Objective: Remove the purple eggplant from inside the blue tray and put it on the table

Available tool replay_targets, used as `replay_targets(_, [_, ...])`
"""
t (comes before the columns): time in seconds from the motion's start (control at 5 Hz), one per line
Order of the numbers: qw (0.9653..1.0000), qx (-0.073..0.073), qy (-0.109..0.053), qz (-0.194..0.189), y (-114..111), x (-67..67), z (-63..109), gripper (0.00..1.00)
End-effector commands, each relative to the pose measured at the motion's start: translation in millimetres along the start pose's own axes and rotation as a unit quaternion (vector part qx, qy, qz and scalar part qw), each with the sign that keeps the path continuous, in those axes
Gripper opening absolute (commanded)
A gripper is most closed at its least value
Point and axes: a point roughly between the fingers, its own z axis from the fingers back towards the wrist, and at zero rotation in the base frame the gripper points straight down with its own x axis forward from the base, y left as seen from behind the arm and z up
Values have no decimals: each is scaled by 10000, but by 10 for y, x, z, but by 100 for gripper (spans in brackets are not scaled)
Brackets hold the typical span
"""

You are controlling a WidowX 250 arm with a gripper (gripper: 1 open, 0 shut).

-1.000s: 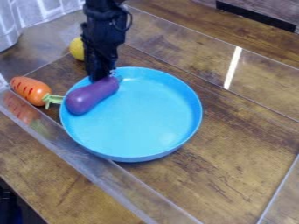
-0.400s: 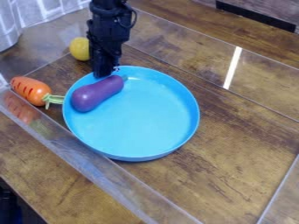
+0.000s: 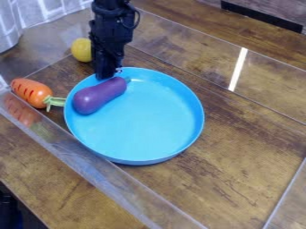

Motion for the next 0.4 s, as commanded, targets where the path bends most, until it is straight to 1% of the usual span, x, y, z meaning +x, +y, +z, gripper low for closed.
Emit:
replay_targets(0.0, [9986, 311, -324, -267, 12, 78, 331, 0])
replay_targets(0.2, [9983, 330, -343, -336, -10, 88, 366, 0])
